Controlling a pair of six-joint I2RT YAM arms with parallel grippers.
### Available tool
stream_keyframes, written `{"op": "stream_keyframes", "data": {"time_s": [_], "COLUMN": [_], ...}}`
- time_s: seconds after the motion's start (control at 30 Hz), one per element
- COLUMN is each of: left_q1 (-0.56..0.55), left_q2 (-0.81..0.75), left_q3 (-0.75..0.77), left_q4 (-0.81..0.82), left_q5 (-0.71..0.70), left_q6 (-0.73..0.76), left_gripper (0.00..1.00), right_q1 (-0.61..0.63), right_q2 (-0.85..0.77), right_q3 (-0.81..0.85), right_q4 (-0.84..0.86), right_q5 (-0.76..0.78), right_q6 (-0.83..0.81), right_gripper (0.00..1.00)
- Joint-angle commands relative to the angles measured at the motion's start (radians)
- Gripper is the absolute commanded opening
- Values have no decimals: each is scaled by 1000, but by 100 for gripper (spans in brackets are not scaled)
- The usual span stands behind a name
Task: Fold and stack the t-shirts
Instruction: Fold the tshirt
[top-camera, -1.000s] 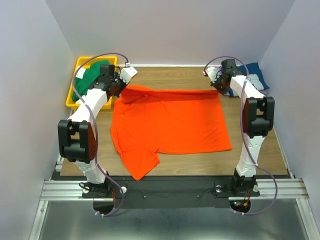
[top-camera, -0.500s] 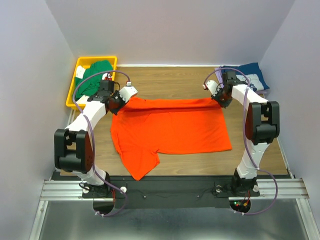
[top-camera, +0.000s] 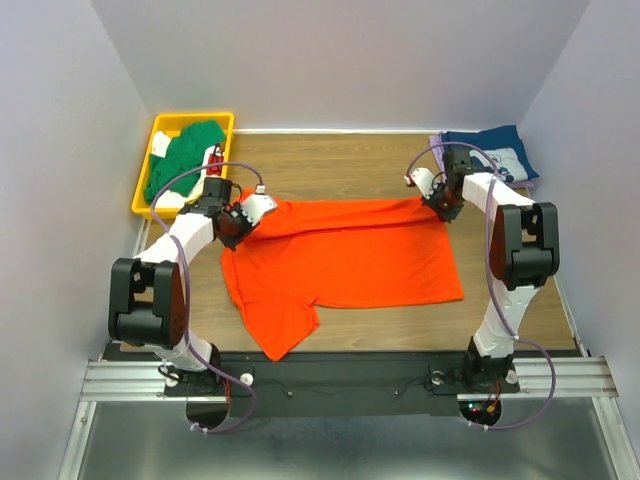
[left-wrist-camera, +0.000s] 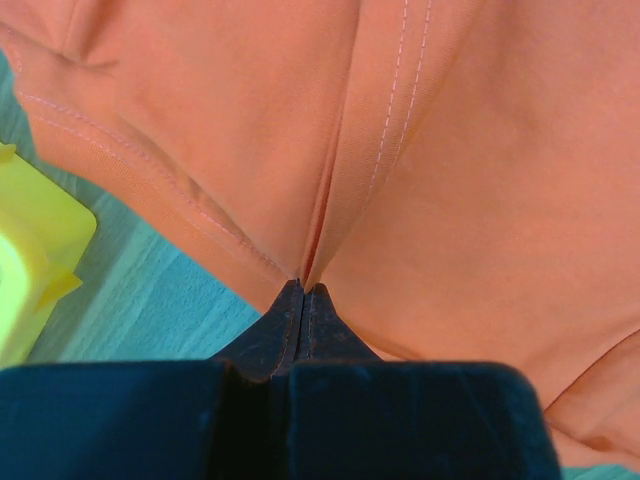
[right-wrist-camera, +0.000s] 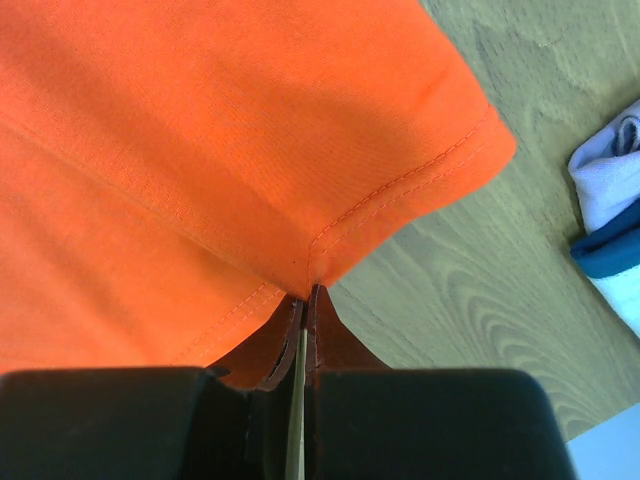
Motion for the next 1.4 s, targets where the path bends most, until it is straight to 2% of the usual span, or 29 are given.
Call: {"op": "stream_keyframes", "data": {"time_s": [0.0,0.23,0.27,0.3,0.33,0.37,0.4,0.6,0.7,0.77,0.83,0.97,1.27,1.37], "left_q1": [-14,-72,-75,-74,-63,-49,-25,11,21,24,26,29,34,34], "left_q2": [-20,-48,-46,-42,-39,-40,-43,15,79,156,225,326,471,498], "left_q3": [-10,-59,-67,-66,-56,-47,-9,238,350,402,470,566,629,640], "left_q4": [-16,-45,-50,-56,-79,-89,-106,-97,-55,-2,31,59,85,76], "left_q5": [20,7,4,5,11,45,63,142,146,113,71,2,-67,-75], "left_q6": [-12,1,5,8,12,21,24,-21,-83,-170,-237,-296,-354,-362], "left_gripper": [0,0,0,0,8,16,26,43,43,43,43,43,44,44], "right_q1": [-8,-8,-8,-8,-10,-18,-21,-33,-33,-28,-24,-24,-22,-21], "right_q2": [-26,-51,-57,-61,-69,-81,-89,-8,72,156,222,290,371,376], "right_q3": [6,-16,-19,-18,-13,9,26,277,382,473,523,557,550,514], "right_q4": [2,-9,-15,-29,-35,-43,-53,-122,-145,-156,-165,-162,-161,-161], "right_q5": [-5,0,1,1,-2,-10,-34,-146,-192,-203,-197,-180,-158,-142], "right_q6": [-4,-25,-29,-34,-31,-28,-16,107,191,268,294,303,279,254], "right_gripper": [1,2,9,20,42,49,61,63,59,53,52,52,55,51]}}
